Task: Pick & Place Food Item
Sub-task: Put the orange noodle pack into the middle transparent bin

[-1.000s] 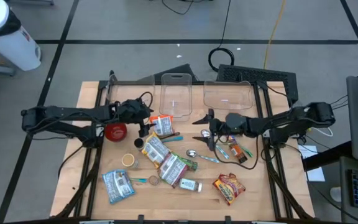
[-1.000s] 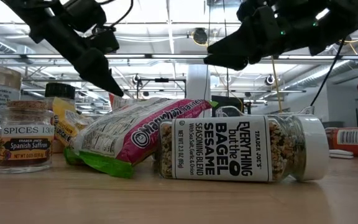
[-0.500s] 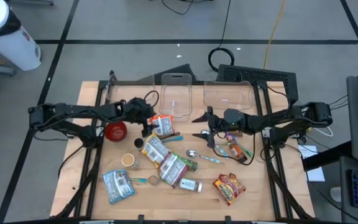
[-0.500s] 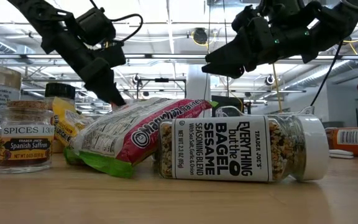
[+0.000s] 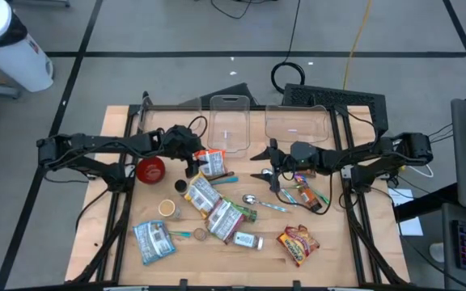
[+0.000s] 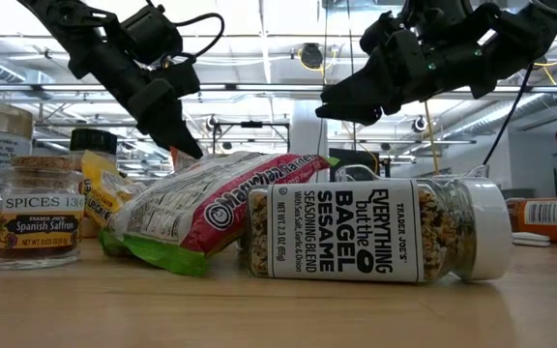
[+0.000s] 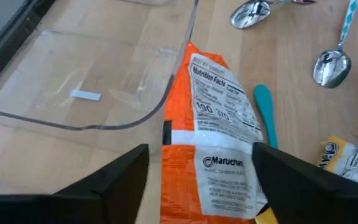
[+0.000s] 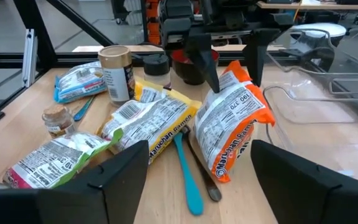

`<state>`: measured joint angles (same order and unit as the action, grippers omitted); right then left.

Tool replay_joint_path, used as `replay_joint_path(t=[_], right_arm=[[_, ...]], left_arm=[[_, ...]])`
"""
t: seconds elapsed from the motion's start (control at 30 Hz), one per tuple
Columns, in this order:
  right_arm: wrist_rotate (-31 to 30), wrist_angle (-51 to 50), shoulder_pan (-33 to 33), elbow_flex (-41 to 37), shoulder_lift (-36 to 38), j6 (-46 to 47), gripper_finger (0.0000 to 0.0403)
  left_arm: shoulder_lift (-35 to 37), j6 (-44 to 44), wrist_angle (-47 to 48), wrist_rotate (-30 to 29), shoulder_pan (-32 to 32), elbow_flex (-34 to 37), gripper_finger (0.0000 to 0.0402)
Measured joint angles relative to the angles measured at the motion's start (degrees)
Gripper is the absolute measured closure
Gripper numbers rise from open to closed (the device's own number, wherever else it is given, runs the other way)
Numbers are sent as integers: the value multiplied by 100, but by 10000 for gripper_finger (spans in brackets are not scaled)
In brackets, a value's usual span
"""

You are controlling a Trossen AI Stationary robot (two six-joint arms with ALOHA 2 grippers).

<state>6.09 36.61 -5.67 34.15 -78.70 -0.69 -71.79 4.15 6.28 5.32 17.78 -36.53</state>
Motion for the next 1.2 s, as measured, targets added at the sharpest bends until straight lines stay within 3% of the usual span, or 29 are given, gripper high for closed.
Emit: replay_joint_path(t=[0.3,0.73,1.03,1.2], right_arm=[[0,-14,2,2,0,23,134],[0,-47,2,2,0,153,141],[-2,-49,2,2,0,153,143],[-2,-61,2,2,0,153,145]], left_arm=[[0,-28,3,44,0,0,267],[0,62,-47,94,-2,-5,392],[40,174,55,810,-2,-109,398],[59,242,604,859,-76,-519,398]])
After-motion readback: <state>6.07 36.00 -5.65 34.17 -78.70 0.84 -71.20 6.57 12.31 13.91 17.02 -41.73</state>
